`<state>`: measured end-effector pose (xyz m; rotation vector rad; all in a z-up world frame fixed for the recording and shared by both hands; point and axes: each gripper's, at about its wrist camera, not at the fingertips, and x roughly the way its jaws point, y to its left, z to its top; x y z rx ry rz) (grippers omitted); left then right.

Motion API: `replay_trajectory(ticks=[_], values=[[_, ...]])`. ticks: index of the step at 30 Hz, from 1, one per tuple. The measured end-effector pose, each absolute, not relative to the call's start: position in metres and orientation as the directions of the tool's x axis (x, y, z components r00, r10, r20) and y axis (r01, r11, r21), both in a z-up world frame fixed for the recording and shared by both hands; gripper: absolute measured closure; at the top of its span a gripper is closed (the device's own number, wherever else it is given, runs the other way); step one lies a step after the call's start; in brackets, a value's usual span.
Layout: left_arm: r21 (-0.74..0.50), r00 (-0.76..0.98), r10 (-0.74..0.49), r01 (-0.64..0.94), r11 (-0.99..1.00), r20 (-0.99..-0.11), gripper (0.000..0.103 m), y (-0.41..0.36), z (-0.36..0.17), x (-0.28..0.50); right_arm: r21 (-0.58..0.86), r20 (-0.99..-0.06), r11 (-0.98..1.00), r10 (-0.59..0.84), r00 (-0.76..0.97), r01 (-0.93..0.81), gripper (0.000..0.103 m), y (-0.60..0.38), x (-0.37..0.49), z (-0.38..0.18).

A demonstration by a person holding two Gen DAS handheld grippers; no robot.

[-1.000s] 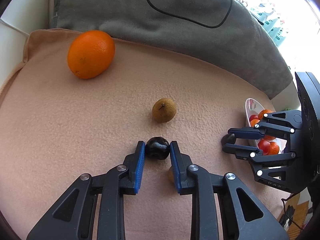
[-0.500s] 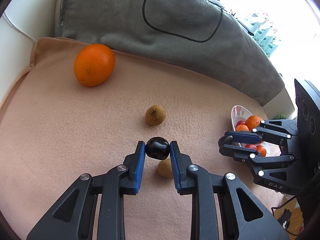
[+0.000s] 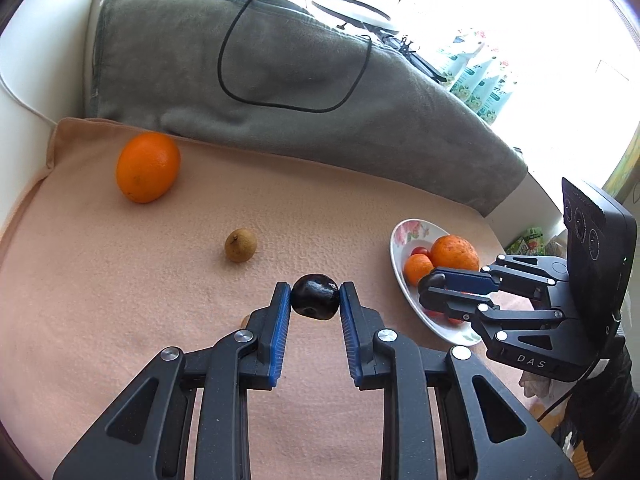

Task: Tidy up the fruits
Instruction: 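Carry both dark plums onto the floral plate and open both grippers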

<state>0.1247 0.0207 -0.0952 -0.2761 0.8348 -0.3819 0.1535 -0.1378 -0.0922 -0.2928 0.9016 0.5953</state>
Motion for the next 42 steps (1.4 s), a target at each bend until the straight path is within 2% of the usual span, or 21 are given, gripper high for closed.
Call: replay_trajectory(ticks=[17,32,42], values=[[-0.388,0.581,-0.493,0.306,0.869,-0.647,0.080,-0.037,-0.086,0.131,0.102,-0.723,0.910,0.345,0.598,-0.402,0.079,-0.234,0.113,-0.075],[-0.386,0.535,-0.521,0.351,0.853,-0.665,0.080,-0.074,-0.096,0.137,0.163,-0.725,0.943,0.313,0.613,-0.289,0.079,-0.283,0.107,-0.092],[-0.318,0.537,-0.491,0.386,0.866,-0.686,0.080,-0.103,-0.099,0.139,0.185,-0.734,0.948,0.308,0.605,-0.258,0.079,-0.292,0.116,-0.104]])
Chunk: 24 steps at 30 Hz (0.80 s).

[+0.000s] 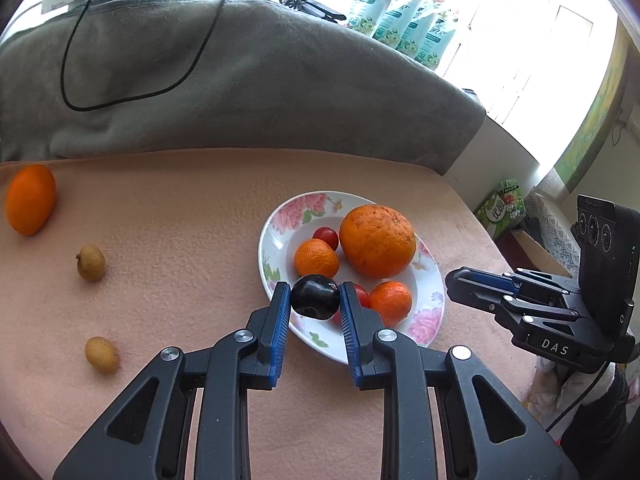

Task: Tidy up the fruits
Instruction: 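Carry both dark plums onto the floral plate and open both grippers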

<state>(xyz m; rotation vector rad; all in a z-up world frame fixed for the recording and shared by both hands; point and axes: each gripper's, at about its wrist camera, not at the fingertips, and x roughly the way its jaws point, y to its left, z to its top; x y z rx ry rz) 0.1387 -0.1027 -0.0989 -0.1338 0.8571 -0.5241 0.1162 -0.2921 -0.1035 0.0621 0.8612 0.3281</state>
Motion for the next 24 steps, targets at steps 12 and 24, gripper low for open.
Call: replay_trajectory(ticks=[12,24], values=[[-0.279,0.531,-0.477,0.412,0.868,-0.700,0.080,-0.120,-0.101,0.140,0.208,-0.747,0.949,0.311,0.587,-0.239,0.079,-0.296,0.128,-0.115],[-0.276,0.519,-0.480,0.422,0.863,-0.707,0.080,-0.125,-0.103,0.143,0.203,-0.758,0.948,0.310,0.574,-0.245,0.079,-0.290,0.132,-0.121]])
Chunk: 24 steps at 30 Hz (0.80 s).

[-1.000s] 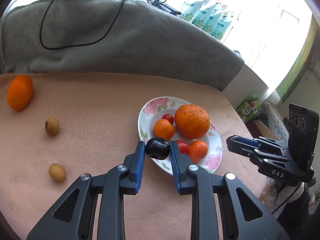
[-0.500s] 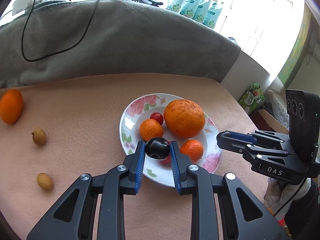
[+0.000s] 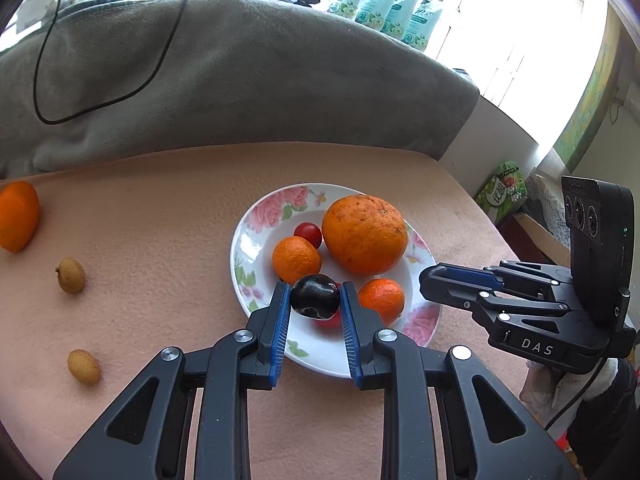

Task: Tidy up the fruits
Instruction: 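Carry both dark plums onto the floral plate and open both grippers, then move both grippers toward the orange lying by the blanket edge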

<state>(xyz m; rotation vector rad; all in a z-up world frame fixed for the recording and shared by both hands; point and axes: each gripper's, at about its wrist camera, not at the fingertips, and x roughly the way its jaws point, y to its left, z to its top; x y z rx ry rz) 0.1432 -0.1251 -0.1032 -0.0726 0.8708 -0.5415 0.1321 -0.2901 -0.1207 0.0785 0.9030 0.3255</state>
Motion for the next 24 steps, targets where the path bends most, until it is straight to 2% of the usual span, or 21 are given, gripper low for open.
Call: replay_trajectory(ticks=[7,8,10,14,16,17,18,21,22,24], values=[[-0.272,0.519,-0.480,0.427,0.863,-0.707,0.079,-0.1262,-0.1035,0.1433,0.209,-0.749,0.948,0.313,0.584,-0.239,0.077,-0.2913,0.1330,-0.1179],[-0.271,0.520,-0.479,0.426,0.863,-0.708,0.079,-0.1262,-0.1036,0.1434,0.212,-0.748,0.948,0.315,0.584,-0.239,0.074,-0.2917,0.1331,-0.1177],[-0.273,0.521,-0.478,0.424,0.864,-0.707,0.070,-0.1256,-0.1041,0.1435,0.210,-0.744,0.949,0.312,0.590,-0.237,0.054,-0.2924,0.1316,-0.1169],[-0.271,0.527,-0.474,0.417,0.867,-0.705,0.066,-0.1236,-0.1034,0.1441,0.206,-0.737,0.949,0.311,0.600,-0.239,0.051,-0.2928,0.1298,-0.1140],[-0.273,0.529,-0.473,0.414,0.869,-0.705,0.056,-0.1226,-0.1035,0.1442,0.198,-0.740,0.951,0.303,0.601,-0.236,0.051,-0.2924,0.1300,-0.1137],[-0.273,0.530,-0.474,0.415,0.868,-0.703,0.056,-0.1223,-0.1033,0.1436,0.193,-0.741,0.953,0.298,0.602,-0.235,0.051,-0.2922,0.1299,-0.1139],[-0.273,0.531,-0.475,0.416,0.867,-0.702,0.055,-0.1220,-0.1030,0.1431,0.189,-0.742,0.954,0.294,0.602,-0.233,0.049,-0.2922,0.1304,-0.1139],[-0.262,0.545,-0.466,0.412,0.873,-0.697,0.038,-0.1213,-0.1012,0.1412,0.177,-0.737,0.959,0.279,0.616,-0.222,0.027,-0.2921,0.1286,-0.1128],[-0.257,0.554,-0.461,0.407,0.877,-0.693,0.037,-0.1209,-0.1003,0.1407,0.173,-0.735,0.960,0.274,0.620,-0.220,0.024,-0.2920,0.1279,-0.1123],[-0.249,0.563,-0.449,0.398,0.883,-0.694,0.036,-0.1200,-0.0992,0.1407,0.163,-0.734,0.963,0.264,0.626,-0.215,0.024,-0.2920,0.1269,-0.1110]])
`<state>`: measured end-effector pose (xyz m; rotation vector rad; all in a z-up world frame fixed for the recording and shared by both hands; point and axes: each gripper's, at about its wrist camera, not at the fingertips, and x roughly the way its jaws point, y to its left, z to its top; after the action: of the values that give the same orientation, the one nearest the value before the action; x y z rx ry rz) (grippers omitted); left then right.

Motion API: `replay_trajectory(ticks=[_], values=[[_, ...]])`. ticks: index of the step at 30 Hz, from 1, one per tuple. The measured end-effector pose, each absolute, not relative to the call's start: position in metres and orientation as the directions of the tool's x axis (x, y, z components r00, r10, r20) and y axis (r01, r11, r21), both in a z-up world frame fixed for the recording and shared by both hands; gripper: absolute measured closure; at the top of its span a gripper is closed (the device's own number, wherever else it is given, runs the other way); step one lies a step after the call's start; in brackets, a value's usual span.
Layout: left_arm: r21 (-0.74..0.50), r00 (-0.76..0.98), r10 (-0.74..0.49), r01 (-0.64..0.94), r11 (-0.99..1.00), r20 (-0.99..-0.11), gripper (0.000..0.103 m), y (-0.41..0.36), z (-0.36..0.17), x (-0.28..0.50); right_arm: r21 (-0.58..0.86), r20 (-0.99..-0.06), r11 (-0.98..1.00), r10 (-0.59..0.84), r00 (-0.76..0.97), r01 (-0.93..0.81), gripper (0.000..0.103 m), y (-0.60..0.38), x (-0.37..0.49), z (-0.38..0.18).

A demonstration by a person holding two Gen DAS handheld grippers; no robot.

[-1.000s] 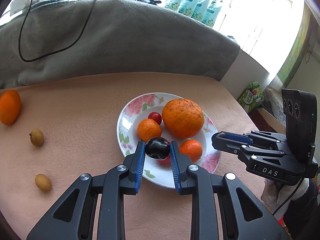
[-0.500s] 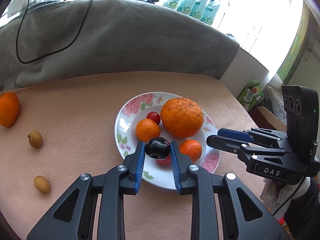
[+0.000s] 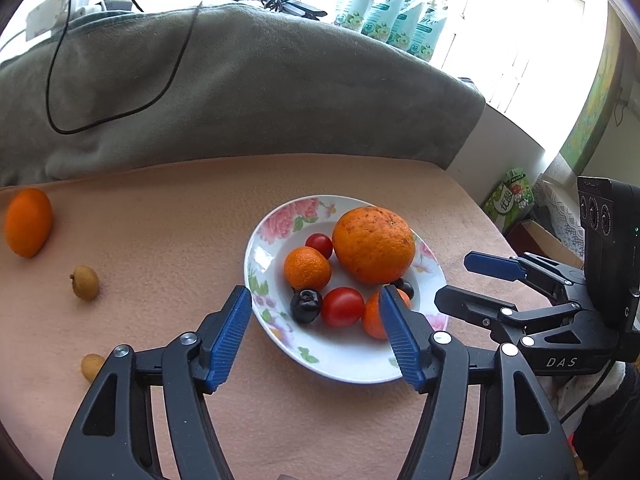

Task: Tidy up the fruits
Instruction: 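Move both grippers toward the orange lying by the blanket edge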

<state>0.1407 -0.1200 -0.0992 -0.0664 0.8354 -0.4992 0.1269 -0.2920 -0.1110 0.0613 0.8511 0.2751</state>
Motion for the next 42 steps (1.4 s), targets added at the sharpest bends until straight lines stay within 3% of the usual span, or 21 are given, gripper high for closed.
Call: replay_trajectory(ticks=[3,42], values=[[-0.232,0.578,-0.427,0.382,0.895,-0.695,0.032,-0.118,-0.098,0.140,0.149,-0.734,0.966,0.252,0.631,-0.212,0.024,-0.291,0.126,-0.109],[-0.129,0.686,-0.258,0.234,0.964,-0.680,0.032,-0.046,-0.074,0.142,0.200,-0.699,0.941,0.332,0.633,-0.272,0.023,-0.241,0.150,-0.085]])
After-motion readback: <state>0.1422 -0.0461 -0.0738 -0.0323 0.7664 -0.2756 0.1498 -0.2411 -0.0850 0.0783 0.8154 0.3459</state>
